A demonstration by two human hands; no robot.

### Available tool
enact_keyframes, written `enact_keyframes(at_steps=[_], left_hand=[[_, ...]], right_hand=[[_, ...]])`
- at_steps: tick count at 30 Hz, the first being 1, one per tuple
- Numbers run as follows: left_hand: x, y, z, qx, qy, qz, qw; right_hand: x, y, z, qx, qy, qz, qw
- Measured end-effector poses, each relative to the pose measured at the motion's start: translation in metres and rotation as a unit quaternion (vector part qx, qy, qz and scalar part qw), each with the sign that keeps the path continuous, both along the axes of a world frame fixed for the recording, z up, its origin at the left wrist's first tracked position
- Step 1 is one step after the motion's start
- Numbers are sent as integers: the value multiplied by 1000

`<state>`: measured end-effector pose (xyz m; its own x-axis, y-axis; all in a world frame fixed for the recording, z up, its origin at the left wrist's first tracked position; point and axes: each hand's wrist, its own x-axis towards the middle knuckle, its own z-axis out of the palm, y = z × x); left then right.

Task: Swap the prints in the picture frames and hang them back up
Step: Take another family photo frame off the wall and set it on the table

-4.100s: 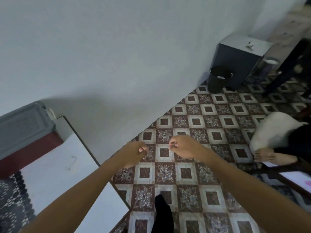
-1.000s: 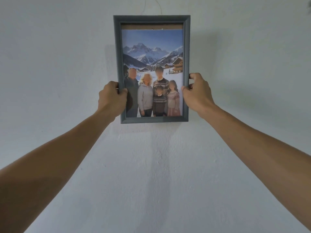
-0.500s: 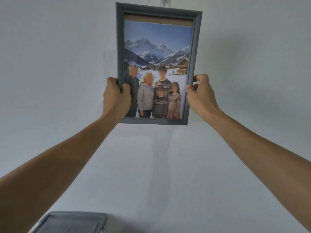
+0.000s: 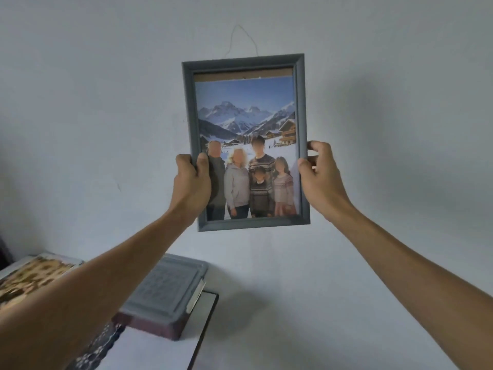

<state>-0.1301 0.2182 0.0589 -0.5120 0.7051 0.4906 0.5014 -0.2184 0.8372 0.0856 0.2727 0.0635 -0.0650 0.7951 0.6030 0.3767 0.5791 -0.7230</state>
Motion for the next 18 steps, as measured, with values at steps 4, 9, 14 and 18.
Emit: enact_keyframes(at_steps=[4, 9, 14, 18], left_hand=[[-15, -34, -38, -40, -6, 59, 997], [-21, -93, -85, -103, -60, 135, 984], [-29, -164, -128, -135, -97, 211, 963], [-48, -221, -151, -161, -124, 264, 943]], right_hand=[[-17, -12, -36, -55, -5, 54, 997], [-39, -44, -81, -122, -16, 133, 983], [-65, -86, -123, -168, -38, 206, 963], [-97, -123, -150, -195, -58, 259, 944]])
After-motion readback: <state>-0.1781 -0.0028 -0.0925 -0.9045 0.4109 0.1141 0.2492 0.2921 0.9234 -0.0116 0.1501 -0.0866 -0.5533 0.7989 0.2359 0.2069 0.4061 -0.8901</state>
